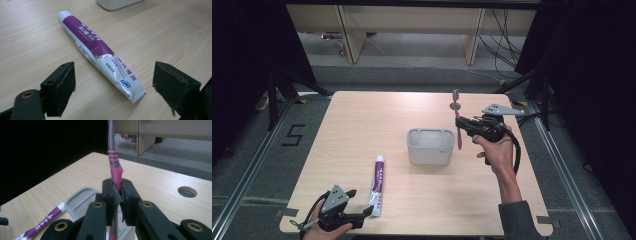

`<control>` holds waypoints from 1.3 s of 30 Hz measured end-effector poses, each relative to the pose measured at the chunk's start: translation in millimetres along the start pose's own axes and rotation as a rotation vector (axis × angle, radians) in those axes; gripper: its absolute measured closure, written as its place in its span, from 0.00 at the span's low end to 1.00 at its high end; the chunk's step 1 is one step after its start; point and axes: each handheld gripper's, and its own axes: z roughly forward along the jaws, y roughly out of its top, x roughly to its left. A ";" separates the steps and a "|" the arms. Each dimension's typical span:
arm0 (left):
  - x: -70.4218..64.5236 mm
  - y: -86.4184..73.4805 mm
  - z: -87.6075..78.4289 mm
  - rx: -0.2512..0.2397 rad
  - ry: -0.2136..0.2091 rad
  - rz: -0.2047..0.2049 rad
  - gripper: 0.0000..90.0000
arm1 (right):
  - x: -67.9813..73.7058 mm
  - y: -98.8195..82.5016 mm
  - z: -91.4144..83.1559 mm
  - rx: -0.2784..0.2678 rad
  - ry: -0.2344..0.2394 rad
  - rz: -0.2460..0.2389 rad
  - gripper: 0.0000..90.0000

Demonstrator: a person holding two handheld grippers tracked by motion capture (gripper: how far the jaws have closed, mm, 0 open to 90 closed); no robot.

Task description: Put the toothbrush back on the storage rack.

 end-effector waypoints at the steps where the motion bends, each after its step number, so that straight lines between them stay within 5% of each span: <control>1: -0.1 0.1 -0.1 0.001 0.000 0.000 0.20 | 0.2 0.8 2.0 0.003 -0.004 0.008 0.92; 39: -1.9 -0.2 0.2 -0.002 -0.007 -0.001 0.20 | -10.5 -4.7 57.1 0.046 -0.034 0.048 0.92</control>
